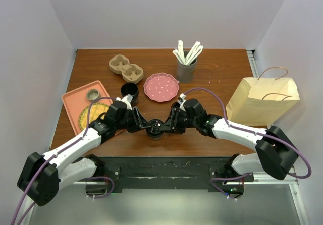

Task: Pack the takeout coffee

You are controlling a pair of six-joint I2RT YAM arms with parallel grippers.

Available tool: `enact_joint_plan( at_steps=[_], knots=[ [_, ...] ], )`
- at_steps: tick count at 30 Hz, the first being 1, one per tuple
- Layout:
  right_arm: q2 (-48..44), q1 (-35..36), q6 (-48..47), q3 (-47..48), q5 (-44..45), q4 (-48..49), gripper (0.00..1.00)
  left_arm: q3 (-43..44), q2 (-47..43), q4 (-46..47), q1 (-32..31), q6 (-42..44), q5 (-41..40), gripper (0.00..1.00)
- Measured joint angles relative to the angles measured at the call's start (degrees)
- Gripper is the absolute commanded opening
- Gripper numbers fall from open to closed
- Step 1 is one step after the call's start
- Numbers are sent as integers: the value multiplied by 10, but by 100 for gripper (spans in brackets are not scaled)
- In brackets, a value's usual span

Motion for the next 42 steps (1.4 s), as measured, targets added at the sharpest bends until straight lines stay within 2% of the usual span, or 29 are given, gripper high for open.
enact_joint_plan(
  at_steps=[4,10,18,23,31,36,42],
  knots=[
    [2,0,6,-1,1,13,31,0,-2,-1,0,-4,-1,41],
    [22,-1,-19,12,-7,18,32,-6,-18,-7,0,-13,-12,41],
    [64,-9,-137,88,-34,-64,32,3,-26,-39,0,-2,-13,52],
    [87,-16,-188,120,-63,-101,31,40,-9,-95,1,42,-13,58],
    [123,-26,-232,161,-99,-134,30,111,40,-175,7,134,-8,59],
    [151,-27,-256,188,-124,-150,29,119,40,-183,37,179,23,55],
    [173,-34,-280,207,-156,-171,29,122,41,-170,116,223,83,53]
  ],
)
